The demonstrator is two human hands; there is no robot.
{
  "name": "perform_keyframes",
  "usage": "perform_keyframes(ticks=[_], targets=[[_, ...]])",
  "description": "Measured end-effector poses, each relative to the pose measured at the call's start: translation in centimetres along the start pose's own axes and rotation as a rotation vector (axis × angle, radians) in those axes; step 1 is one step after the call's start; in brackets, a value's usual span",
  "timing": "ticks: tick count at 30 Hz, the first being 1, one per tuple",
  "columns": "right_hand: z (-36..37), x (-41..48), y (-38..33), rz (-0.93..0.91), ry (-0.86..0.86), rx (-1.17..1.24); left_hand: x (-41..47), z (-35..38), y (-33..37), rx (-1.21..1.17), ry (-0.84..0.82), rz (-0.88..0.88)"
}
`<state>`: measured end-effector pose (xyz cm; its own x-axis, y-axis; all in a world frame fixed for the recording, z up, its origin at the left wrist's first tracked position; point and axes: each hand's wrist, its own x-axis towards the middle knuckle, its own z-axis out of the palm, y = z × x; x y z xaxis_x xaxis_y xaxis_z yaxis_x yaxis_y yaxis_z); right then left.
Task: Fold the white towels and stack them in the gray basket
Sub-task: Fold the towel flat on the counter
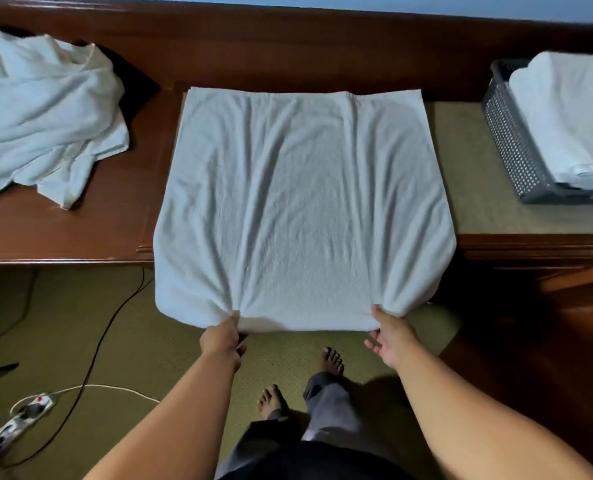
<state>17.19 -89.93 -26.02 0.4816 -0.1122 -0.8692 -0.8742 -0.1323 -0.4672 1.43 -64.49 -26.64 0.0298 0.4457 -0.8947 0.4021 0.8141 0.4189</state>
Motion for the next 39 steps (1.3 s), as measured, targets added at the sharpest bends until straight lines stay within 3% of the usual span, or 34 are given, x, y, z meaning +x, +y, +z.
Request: perform_keyframes(ticks=[6, 8, 12, 19, 28, 33, 39], targets=[[0.3, 0.0, 0.7, 0.053, 0.002, -0.058, 1.6, -1.2, 0.6, 0.024, -0.124, -0.062], [0.0, 0.1, 0.6, 0.048, 0.015, -0.11, 2.0, -1.0, 1.0, 0.08, -0.096, -0.041], [-0.7, 0.4, -0.8, -0.082, 0.128, -0.177, 1.7, 1.1, 2.3, 0.274, -0.047, 0.164], [-2.1, 4.4, -7.5, -0.331, 0.284, -0.296, -1.7, 10.2, 6.5, 0.606, -0.191, 0.57], [-4.9, 9.0, -19.8, -0.567, 0.397, -0.543, -4.2, 21.3, 9.1, 0.966, -0.284, 0.773], [-5.1, 11.8, -23.6, -0.461, 0.395, -0.739, -4.3, 24.0, 7.7, 1.418, -0.27, 0.946], [-3.8, 14.1, -26.6, -0.213, 0.472, -0.834, -5.0, 24.7, 6.6, 1.56, -0.209, 0.955]])
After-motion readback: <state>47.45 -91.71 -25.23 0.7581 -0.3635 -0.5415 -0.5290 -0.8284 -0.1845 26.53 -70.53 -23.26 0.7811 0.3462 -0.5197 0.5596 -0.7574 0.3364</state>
